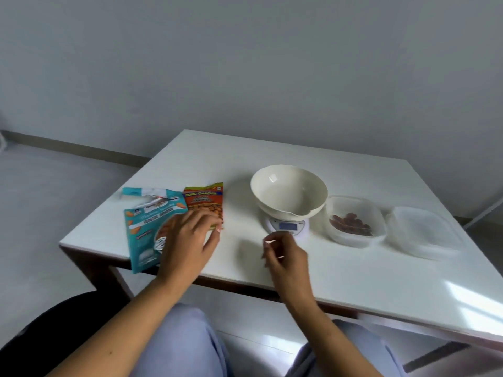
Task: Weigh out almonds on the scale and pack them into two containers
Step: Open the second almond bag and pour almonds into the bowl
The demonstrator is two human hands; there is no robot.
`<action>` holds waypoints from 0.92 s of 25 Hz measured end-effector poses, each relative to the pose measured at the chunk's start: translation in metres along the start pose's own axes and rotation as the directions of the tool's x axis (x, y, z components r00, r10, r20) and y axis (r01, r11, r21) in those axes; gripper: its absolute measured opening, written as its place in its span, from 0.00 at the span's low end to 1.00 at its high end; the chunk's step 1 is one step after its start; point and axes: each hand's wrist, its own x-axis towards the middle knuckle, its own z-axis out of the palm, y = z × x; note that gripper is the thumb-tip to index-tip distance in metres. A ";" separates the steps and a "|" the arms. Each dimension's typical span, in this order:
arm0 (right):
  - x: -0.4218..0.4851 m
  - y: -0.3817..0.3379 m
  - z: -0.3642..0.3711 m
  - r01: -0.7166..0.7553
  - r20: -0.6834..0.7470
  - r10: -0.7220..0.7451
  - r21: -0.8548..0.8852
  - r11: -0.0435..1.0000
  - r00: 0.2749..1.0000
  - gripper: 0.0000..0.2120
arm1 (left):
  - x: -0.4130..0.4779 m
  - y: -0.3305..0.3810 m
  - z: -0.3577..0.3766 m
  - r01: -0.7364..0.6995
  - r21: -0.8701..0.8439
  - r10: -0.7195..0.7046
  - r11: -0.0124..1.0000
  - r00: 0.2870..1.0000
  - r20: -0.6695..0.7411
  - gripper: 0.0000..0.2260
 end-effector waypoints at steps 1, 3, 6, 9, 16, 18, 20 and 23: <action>0.007 -0.007 0.020 0.013 0.068 -0.012 -0.019 1.000 0.998 0.03 | 0.002 -0.016 -0.003 0.058 0.083 -0.058 0.995 0.998 -0.004 0.13; 0.024 -0.019 0.056 0.022 0.098 -0.014 -0.074 0.997 0.995 0.05 | 0.005 -0.042 -0.004 0.171 0.191 -0.181 0.967 0.983 0.038 0.17; 0.051 -0.028 0.094 -0.109 0.079 0.122 -0.154 0.982 0.989 0.15 | 0.001 -0.063 0.004 0.271 0.210 -0.297 0.939 0.949 0.105 0.17; 0.073 -0.032 0.116 -0.180 0.050 0.200 -0.267 0.947 0.978 0.16 | -0.005 -0.066 0.011 0.325 0.151 -0.344 0.933 0.932 0.118 0.18; 0.082 -0.026 0.128 -0.125 0.060 0.151 -0.317 0.940 0.987 0.13 | -0.006 -0.066 0.011 0.400 0.096 -0.410 0.912 0.899 0.153 0.19; 0.067 -0.022 0.118 -0.033 0.007 0.034 -0.091 0.995 0.999 0.09 | -0.004 -0.070 0.012 0.407 0.086 -0.416 0.909 0.895 0.159 0.19; 0.052 -0.020 0.103 0.034 -0.047 -0.031 0.077 0.996 0.998 0.05 | -0.002 -0.074 0.013 0.418 0.043 -0.419 0.907 0.893 0.162 0.20; 0.038 -0.022 0.081 0.077 -0.076 -0.062 0.213 0.974 0.995 0.05 | 0.009 -0.063 0.000 0.499 -0.224 -0.469 0.837 0.865 0.176 0.19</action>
